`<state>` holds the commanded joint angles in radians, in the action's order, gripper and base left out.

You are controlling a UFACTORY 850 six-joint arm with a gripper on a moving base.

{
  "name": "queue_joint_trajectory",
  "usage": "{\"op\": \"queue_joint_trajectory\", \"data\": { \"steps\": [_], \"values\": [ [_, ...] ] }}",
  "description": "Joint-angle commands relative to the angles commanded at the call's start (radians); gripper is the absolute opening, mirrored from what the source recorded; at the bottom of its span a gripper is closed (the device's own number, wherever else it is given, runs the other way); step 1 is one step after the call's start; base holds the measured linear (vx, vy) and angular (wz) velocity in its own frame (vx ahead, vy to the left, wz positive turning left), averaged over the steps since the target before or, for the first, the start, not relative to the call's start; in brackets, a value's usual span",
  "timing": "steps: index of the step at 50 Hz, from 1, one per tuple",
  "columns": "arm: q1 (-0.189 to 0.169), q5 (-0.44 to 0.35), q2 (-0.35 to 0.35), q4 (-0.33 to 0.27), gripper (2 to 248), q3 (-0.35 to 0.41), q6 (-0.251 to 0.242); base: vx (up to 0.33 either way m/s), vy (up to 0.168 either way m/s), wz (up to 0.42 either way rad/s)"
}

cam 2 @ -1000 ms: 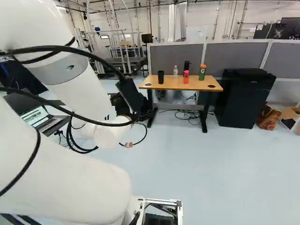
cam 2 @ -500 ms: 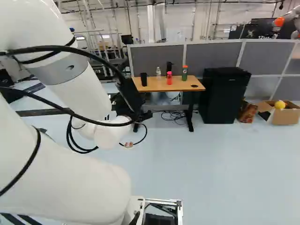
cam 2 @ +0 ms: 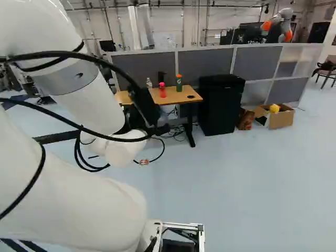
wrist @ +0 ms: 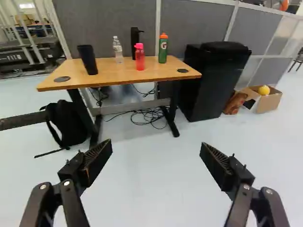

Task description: Pick up the green bottle from the table

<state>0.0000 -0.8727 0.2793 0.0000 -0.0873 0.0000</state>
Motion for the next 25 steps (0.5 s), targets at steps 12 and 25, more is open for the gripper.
{"op": "queue_joint_trajectory", "data": {
  "steps": [12, 25],
  "values": [
    [0.000, 0.000, 0.000, 0.000, 247, 0.000, 0.000, 0.220, -0.097, -0.340],
    [0.000, 0.000, 0.000, 0.000, 247, 0.000, 0.000, 0.216, -0.094, -0.336]
  ]
}}
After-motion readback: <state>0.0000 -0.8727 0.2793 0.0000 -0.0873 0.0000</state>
